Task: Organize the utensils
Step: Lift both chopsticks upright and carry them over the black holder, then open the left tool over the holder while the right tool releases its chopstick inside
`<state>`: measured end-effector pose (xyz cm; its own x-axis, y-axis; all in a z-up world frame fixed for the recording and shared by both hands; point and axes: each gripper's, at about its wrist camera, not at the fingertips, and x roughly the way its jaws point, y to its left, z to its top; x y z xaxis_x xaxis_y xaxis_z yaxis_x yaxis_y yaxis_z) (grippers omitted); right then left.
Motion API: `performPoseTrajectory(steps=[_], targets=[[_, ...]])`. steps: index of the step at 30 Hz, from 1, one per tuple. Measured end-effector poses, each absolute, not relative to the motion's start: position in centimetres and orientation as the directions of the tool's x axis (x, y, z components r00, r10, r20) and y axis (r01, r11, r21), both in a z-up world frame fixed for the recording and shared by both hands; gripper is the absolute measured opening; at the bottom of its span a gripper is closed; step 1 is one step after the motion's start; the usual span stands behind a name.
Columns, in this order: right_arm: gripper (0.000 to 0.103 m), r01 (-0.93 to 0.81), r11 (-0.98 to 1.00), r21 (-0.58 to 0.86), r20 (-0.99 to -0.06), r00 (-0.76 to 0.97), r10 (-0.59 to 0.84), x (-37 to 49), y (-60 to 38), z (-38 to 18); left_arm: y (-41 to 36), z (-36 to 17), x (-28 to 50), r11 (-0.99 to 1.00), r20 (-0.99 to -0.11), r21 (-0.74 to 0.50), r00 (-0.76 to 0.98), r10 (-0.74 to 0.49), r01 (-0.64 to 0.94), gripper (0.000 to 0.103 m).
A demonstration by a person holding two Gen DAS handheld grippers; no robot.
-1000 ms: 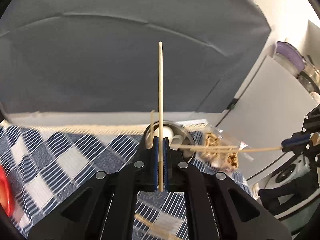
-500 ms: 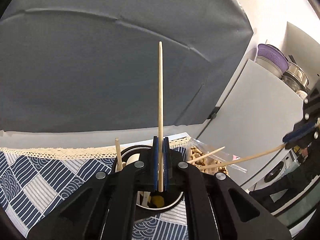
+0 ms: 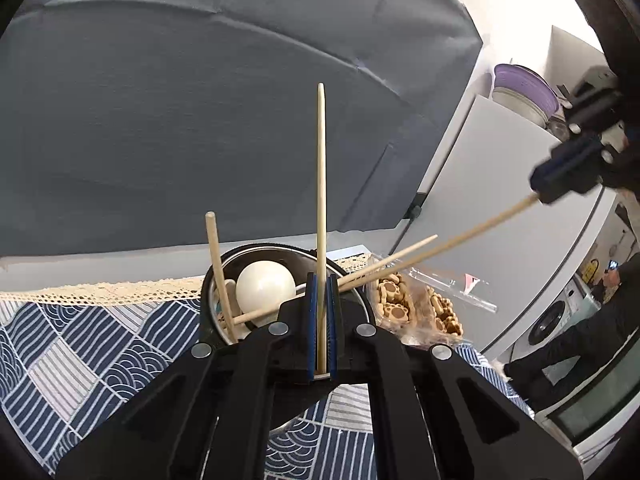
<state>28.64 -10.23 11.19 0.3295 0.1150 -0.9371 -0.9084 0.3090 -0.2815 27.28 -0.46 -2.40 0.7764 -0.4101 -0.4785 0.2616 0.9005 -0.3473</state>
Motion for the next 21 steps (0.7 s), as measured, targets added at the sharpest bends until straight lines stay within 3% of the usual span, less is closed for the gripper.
performPoseTrajectory(steps=[13,21], targets=[[0.005,-0.906,0.331,-0.263,-0.925,0.334,0.179,30.2,-8.2,10.9,-0.4,-1.0,25.0,0.916,-0.472,-0.274,0.788,-0.394,0.294,0.005],[0.006,-0.887,0.383,-0.256,-0.923,0.342,0.177,31.8,-8.3,10.2,-2.0,-0.8,24.0,0.942,-0.545,-0.154,0.77,-0.333,0.298,0.005]])
